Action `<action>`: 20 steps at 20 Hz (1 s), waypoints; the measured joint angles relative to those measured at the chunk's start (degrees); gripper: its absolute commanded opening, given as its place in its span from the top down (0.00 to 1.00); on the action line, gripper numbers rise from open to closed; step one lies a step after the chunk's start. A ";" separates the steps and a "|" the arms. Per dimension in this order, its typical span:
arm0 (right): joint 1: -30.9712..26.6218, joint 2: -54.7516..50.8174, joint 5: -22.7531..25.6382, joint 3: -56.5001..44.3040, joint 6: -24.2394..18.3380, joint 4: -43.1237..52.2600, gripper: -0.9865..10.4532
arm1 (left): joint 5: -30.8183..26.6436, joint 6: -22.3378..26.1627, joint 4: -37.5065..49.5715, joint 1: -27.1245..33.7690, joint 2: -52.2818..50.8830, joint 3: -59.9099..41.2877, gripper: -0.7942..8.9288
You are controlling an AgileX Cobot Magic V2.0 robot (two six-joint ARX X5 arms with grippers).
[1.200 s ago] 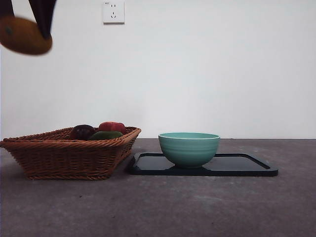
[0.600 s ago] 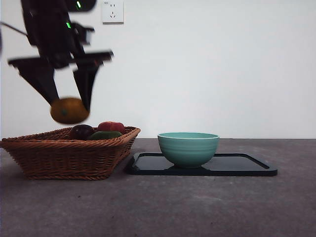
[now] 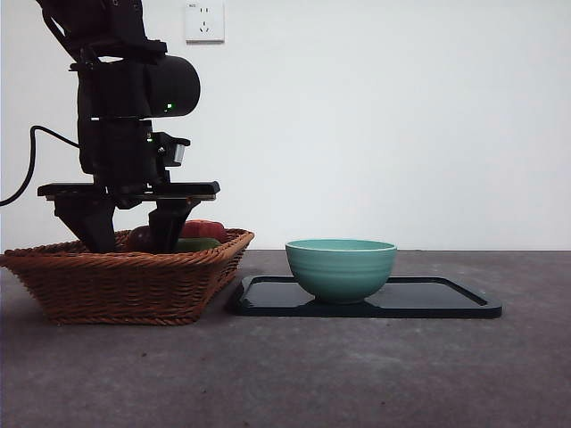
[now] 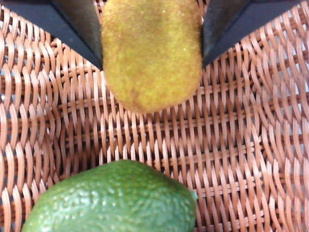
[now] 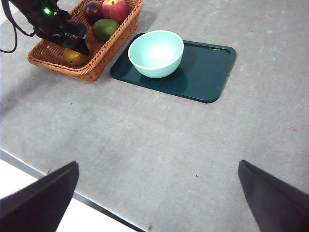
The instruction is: Pick up the wifruite, put it on the bowl, pick up the plate, put it on desk
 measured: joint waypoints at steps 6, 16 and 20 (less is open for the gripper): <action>0.00 0.00 0.02 0.00 0.00 0.00 0.40 | -0.02 0.00 -0.24 0.00 0.00 0.17 0.52; 0.00 0.00 0.02 0.00 0.33 0.00 0.40 | 3.61 2.60 -3.26 0.15 -13.81 1.95 0.27; 0.00 0.00 0.00 0.00 0.39 0.00 0.40 | 11.96 3.76 -7.96 -0.15 -24.30 2.21 0.27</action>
